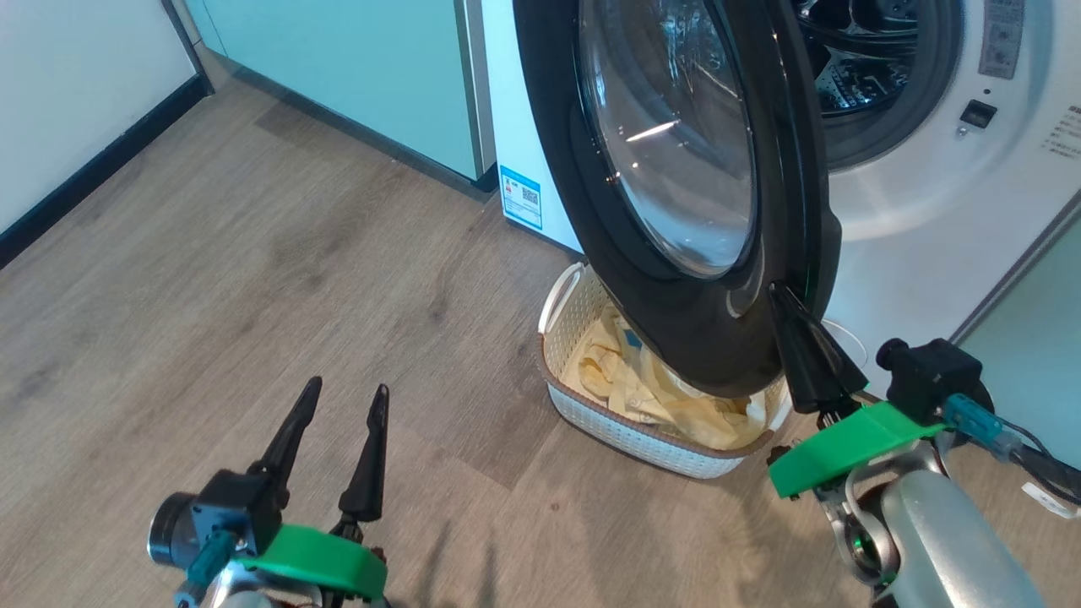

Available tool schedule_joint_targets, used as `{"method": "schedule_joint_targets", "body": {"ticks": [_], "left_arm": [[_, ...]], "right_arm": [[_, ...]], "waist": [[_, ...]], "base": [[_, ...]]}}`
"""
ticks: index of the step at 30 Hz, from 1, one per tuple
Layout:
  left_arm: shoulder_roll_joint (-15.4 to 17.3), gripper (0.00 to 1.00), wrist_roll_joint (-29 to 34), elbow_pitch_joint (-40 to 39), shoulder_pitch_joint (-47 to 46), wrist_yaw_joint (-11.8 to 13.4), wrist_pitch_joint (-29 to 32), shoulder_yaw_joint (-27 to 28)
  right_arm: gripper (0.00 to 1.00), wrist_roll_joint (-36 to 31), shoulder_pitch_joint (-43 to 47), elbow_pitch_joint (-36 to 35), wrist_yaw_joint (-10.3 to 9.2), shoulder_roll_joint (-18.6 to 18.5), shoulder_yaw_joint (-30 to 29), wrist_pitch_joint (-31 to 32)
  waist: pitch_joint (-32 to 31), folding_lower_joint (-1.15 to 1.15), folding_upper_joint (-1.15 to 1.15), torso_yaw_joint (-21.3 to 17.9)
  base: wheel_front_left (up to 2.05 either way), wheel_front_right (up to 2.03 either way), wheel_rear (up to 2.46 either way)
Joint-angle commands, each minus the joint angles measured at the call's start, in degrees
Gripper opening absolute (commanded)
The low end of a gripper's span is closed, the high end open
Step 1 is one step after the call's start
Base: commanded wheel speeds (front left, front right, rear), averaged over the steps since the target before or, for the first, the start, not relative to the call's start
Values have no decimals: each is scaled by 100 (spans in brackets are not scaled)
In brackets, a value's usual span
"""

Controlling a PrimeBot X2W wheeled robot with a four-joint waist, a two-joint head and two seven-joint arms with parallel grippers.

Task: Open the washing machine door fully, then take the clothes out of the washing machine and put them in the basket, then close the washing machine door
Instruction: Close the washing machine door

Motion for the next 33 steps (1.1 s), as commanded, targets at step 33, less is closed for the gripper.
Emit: {"method": "schedule_joint_targets", "body": {"ticks": [33], "left_arm": [[3,100,-312,-526,-760,186,-32,-159]], "right_arm": [[0,-440,-1139,252,-16,-526,-989,-54]], "waist": [[771,0,0,5]], "base": [[0,0,0]]}}
